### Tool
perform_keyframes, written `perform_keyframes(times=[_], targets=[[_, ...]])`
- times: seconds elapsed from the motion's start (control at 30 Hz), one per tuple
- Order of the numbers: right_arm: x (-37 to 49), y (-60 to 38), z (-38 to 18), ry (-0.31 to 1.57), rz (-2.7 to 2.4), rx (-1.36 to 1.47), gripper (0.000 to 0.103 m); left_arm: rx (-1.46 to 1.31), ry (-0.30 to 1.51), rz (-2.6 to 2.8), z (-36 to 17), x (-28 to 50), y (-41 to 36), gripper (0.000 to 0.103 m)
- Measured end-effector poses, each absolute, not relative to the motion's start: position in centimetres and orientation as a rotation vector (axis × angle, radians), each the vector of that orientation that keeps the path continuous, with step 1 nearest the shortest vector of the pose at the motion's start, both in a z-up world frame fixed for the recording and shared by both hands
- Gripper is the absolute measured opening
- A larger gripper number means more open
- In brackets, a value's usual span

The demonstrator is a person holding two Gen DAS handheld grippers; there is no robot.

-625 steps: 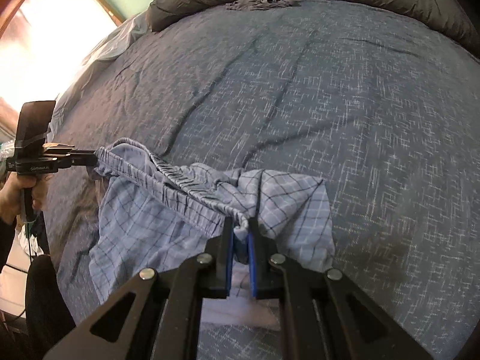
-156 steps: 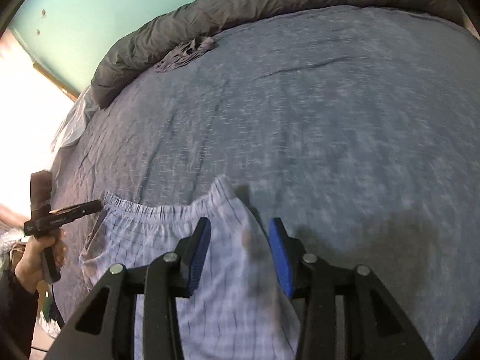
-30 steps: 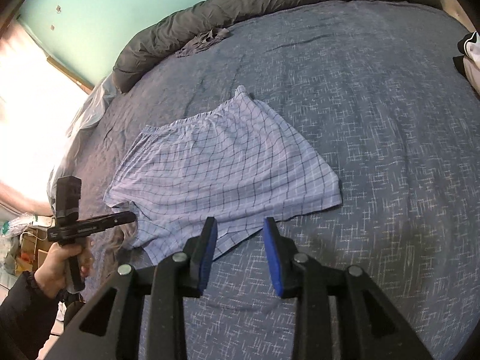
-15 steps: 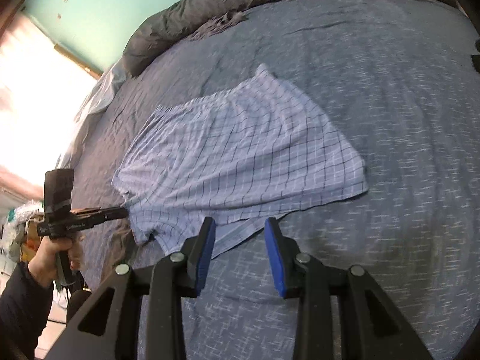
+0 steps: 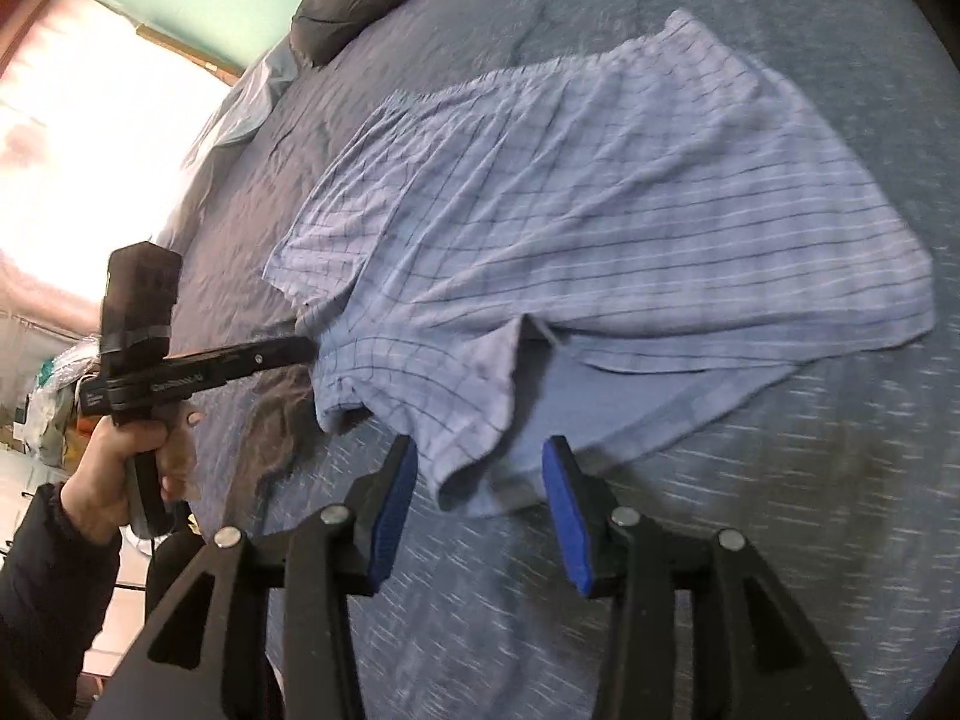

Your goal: Fold clothes

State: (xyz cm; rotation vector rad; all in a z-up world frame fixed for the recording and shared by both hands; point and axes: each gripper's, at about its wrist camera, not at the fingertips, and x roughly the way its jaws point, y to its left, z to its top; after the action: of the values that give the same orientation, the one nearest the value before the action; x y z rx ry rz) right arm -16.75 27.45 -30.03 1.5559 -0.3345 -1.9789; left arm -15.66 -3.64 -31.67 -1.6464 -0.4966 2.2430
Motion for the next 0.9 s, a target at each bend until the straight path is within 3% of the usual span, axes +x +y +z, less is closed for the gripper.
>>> perform_keyframes(times=[0.27,0.33,0.37,0.47,0.7,0.83,0.9], targets=[[-16.7,25.9,-31.8,-0.313,-1.954,1.593,0.045,-1.618,-0.579,2.244,-30.8,-14.7,-4.9,0.004],[-16.4,25.6,-31.8,-0.286,-1.947,1.580,0.032,-1.623,-0.593,2.283,-30.4,-14.7,-6.1,0.004],[-16.3,25.6,-31.7,-0.279,-1.942,1.576,0.018,-1.628,-0.607,2.304,-30.3,-14.8,-6.7,0.005],[-15.8,25.5,-31.4,-0.235,-1.937,1.562,0.006,-1.658,-0.598,2.406,-30.0,-15.0,-8.9,0.005],[-14.7,26.1,-30.6,-0.218,-1.904,1.527,0.003,-1.641,-0.816,2.595,-30.2,-15.2,-15.2,0.006],[-14.4,26.4,-30.7,-0.209,-1.890,1.533,0.003,-1.633,-0.853,2.705,-30.0,-15.2,-17.7,0.006],[-14.4,26.5,-30.7,-0.213,-1.891,1.535,0.003,-1.649,-0.857,2.723,-30.2,-15.4,-18.4,0.011]])
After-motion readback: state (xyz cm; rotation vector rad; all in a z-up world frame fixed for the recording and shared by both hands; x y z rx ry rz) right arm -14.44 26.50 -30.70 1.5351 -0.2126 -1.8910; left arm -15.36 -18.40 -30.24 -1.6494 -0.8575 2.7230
